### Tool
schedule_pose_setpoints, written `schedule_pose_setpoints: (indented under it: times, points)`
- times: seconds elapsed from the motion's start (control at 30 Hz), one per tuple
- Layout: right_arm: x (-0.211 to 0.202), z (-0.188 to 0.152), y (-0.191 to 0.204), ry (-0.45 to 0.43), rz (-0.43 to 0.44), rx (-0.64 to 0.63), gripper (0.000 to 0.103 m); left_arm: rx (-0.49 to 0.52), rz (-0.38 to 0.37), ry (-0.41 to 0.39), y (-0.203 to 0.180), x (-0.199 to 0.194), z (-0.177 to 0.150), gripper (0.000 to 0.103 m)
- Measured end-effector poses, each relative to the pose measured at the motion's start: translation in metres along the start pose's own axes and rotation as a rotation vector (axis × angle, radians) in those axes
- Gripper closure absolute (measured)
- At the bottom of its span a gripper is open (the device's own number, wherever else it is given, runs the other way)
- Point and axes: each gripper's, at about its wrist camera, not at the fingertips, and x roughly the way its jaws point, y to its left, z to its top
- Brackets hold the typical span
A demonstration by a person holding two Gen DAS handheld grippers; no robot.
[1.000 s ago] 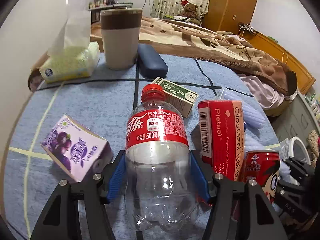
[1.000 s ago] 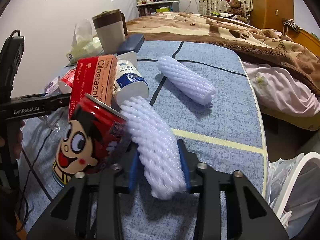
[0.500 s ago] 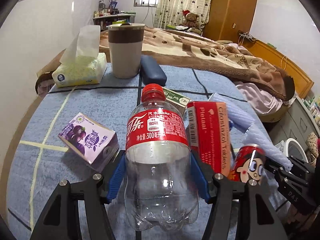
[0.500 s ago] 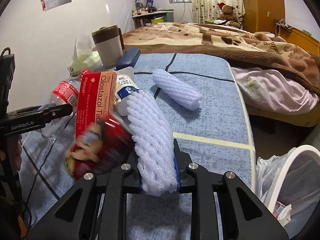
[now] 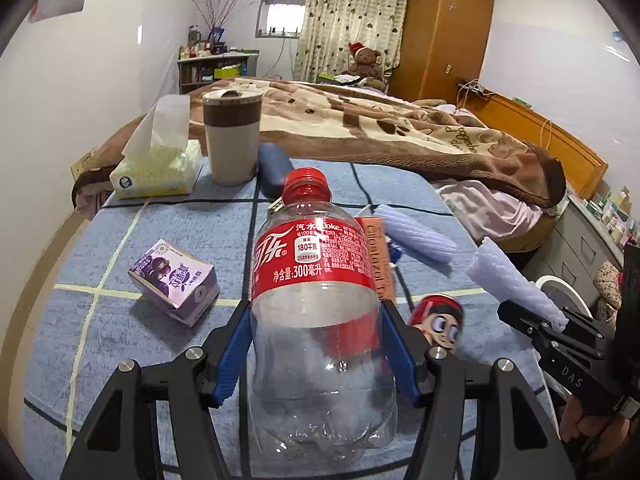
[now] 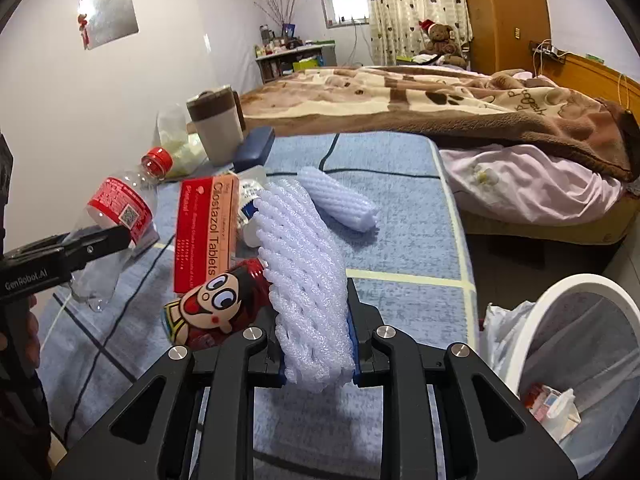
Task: Collect trash
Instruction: 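Grasp the plastic bottle with the left gripper while the right grasps the white foam net, then carry the bottle and foam net over the wastebasket and open both grippers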
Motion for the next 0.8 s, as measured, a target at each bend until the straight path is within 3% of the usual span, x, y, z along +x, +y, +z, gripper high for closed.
schedule_pose_setpoints:
  times: [0.8]
  points:
    - [-0.07, -0.015, -0.033, -0.144, -0.05, 0.07, 0.081, 0.125, -0.112, -0.097, -0.092, -0.064, -0.02, 0.04]
